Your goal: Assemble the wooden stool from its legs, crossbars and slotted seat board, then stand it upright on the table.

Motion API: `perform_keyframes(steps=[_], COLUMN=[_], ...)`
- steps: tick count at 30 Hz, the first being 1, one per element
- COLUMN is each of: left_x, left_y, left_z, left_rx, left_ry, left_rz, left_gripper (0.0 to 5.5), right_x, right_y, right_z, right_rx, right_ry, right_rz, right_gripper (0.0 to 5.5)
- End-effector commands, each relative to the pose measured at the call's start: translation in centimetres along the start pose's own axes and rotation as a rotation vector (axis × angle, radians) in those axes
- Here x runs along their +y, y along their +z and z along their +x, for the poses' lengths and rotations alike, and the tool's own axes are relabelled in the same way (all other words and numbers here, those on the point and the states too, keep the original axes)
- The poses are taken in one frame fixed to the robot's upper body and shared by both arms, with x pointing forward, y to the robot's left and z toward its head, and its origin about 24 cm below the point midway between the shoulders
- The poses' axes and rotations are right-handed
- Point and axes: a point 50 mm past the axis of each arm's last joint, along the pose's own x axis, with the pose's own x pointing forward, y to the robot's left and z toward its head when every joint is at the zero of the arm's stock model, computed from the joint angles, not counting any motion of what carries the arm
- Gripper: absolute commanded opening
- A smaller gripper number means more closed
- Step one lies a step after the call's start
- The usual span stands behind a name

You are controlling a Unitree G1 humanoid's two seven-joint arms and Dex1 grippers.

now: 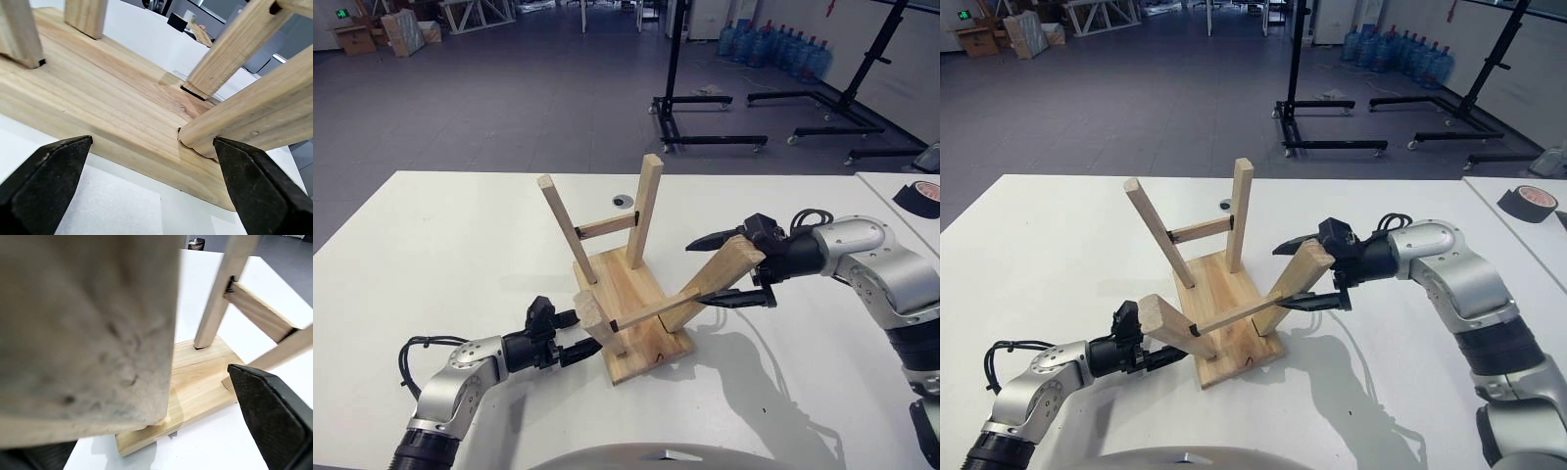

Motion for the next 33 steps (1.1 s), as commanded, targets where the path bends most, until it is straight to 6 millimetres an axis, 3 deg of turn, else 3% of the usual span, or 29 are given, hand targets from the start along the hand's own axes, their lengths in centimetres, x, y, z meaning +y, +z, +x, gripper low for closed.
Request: perform_keyframes(steps=[1,7,13,21,27,33], left_x=[-0.6,-0.8,-0.8,-1.2,-1.5,-1.7], left_y=[1.0,1.3,1.4,1.0,0.8,0.6], left_z=[0.4,0.3,0.4,-0.1,-0.4,-0.3], left_rx=[-0.031,-0.038,-0.048,-0.064,-0.064,-0.069], left_ry=[-0.044,-0.045,-0.038,-0.018,-0.015,-0.007], left_rz=[0.024,0.030,0.032,0.015,0.008,0.002], left_gripper=[4.55,4.55,4.55,4.55,4.55,4.55], right_x=[-0.4,-1.3,-1.1,1.9,1.9,2.6], right_y=[0.6,1.5,1.3,2.1,3.2,3.8], right_z=[-0.8,-1.6,-1.7,0.5,1.6,2.3], right_rx=[0.016,-0.022,-0.094,-0.246,-0.250,-0.207], right_ry=[-0.040,-0.167,-0.265,-0.457,-0.683,-0.732], right_rz=[-0.056,-0.106,-0.101,-0.185,-0.417,-0.637], right_gripper=[4.69,4.69,4.69,4.69,4.69,4.69])
